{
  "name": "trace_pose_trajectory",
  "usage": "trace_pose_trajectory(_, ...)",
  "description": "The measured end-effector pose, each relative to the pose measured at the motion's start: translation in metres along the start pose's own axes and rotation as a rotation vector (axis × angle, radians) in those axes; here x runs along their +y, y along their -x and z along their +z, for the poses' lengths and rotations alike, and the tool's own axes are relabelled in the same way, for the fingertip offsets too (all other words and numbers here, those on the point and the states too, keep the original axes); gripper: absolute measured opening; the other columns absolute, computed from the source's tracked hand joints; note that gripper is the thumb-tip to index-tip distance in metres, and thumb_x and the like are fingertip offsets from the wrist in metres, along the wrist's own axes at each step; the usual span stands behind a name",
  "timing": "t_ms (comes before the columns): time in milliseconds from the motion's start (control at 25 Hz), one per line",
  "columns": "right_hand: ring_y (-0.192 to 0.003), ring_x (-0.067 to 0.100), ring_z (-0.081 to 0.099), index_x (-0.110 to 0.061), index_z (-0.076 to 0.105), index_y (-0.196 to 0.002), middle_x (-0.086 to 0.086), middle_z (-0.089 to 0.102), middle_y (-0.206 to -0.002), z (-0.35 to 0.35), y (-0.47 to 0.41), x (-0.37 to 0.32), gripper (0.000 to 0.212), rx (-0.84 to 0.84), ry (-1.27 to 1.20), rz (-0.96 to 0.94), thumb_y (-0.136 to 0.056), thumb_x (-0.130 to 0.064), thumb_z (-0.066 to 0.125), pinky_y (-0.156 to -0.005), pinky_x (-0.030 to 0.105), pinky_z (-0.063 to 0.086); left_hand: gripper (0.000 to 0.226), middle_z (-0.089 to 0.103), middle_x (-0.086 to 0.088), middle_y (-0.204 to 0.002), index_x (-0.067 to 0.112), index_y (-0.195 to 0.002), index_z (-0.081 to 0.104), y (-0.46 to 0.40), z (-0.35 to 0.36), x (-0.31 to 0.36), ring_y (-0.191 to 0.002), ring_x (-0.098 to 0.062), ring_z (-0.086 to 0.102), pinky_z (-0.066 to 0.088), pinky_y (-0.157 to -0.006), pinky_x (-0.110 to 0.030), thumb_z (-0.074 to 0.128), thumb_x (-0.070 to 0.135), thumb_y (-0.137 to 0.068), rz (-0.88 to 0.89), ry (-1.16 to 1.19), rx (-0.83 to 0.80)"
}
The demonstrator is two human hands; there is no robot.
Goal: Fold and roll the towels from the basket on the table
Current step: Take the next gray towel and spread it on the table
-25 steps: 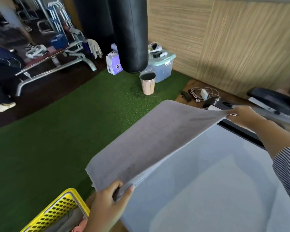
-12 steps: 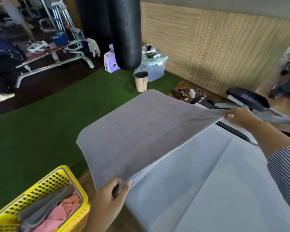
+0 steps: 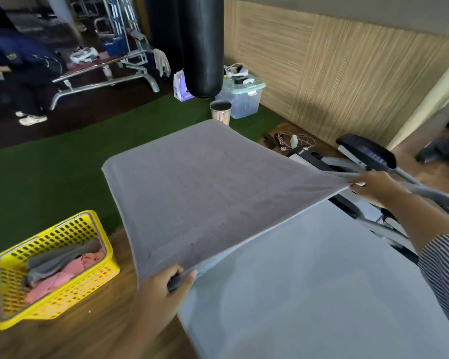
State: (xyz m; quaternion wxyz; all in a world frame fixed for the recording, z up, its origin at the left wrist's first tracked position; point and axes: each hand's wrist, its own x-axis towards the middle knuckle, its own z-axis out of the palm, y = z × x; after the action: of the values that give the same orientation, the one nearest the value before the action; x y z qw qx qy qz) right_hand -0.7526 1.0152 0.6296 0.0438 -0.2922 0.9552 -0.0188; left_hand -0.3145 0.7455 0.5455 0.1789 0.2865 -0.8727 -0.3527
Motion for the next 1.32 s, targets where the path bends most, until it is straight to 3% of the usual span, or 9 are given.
trace_pose_trajectory(360,-0.103,0.029,0.060,-0.013,0.069,-0.108,0.012,0.067,-0.112,0.029,0.083,0.050,0.024,0.009,-0.028,0.033,-0.090,-0.016,0.053,-0.092,0.034,0.042,0.033,0.044,0.004,-0.055,0.026,-0.076,0.048,0.080,0.029,0.022,-0.054,-0.011,0.049,0.038,-0.052,-0.027,0.057,0.058,-0.081,-0.087,0.010,-0.030)
trace_pose_trajectory(480,-0.102,0.030,0.060,-0.018,0.071,-0.101,0.010,0.067,-0.107,0.034,0.103,0.061,0.018,-0.019,-0.045,0.006,-0.087,-0.018,0.059,-0.092,0.036,0.041,0.041,0.049,0.007,-0.057,0.021,-0.067,0.049,0.107,0.034,0.033,-0.061,-0.010,0.052,0.040,-0.055,-0.027,0.055,0.060,-0.078,-0.153,0.021,-0.048)
trace_pose_trajectory(640,-0.083,0.023,0.064,-0.021,0.074,-0.092,0.009,0.071,-0.096,0.047,0.117,0.101,0.015,0.010,-0.005,-0.090,-0.084,-0.022,0.062,-0.082,0.032,0.047,0.037,0.051,-0.003,-0.062,0.017,-0.064,0.052,0.148,0.054,0.046,-0.060,-0.013,0.053,0.042,-0.056,-0.032,0.065,0.045,-0.083,-0.205,0.086,-0.004)
trace_pose_trajectory(760,-0.073,0.018,0.058,-0.023,0.073,-0.096,0.006,0.070,-0.091,0.050,0.130,0.131,0.017,-0.016,-0.020,-0.148,-0.086,-0.023,0.059,-0.073,0.028,0.044,0.045,0.051,-0.004,-0.061,0.016,-0.068,0.053,0.178,0.086,0.054,-0.057,-0.011,0.052,0.043,-0.058,-0.030,0.058,0.059,-0.082,-0.187,0.080,0.044)
trace_pose_trajectory(920,-0.083,0.028,0.067,-0.015,0.074,-0.096,0.008,0.072,-0.093,0.054,0.153,0.187,0.016,-0.008,-0.095,-0.303,-0.084,-0.014,0.064,-0.077,0.035,0.051,0.041,0.045,0.010,-0.060,0.024,-0.064,0.049,0.238,0.142,0.090,-0.056,-0.004,0.047,0.035,-0.054,-0.022,0.048,0.062,-0.080,-0.225,0.089,0.143)
trace_pose_trajectory(1080,-0.084,0.023,0.069,-0.010,0.075,-0.091,0.008,0.073,-0.090,0.076,0.184,0.254,0.012,-0.076,-0.088,-0.546,-0.081,-0.008,0.068,-0.077,0.032,0.051,0.028,0.052,0.019,-0.064,0.031,-0.064,0.053,0.313,0.187,0.123,-0.058,0.005,0.048,0.032,-0.057,-0.013,0.067,0.026,-0.089,-0.368,0.043,0.202)
trace_pose_trajectory(1200,-0.085,0.004,0.064,-0.012,0.072,-0.100,0.003,0.072,-0.100,0.092,0.209,0.287,0.017,-0.237,-0.117,-0.552,-0.085,-0.015,0.065,-0.080,0.016,0.045,0.014,0.062,0.019,-0.073,0.035,-0.073,0.063,0.365,0.224,0.135,-0.070,0.006,0.057,0.044,-0.068,-0.020,0.065,0.045,-0.083,-0.513,0.004,0.211)
trace_pose_trajectory(1320,-0.104,0.010,0.061,-0.012,0.065,-0.114,-0.001,0.065,-0.116,0.112,0.219,0.307,0.026,-0.395,-0.001,-0.546,-0.092,-0.021,0.056,-0.091,0.018,0.040,0.016,0.068,0.010,-0.091,0.039,-0.082,0.066,0.389,0.251,0.144,-0.089,-0.009,0.064,0.044,-0.072,-0.026,0.058,0.053,-0.081,-0.554,-0.103,0.186)
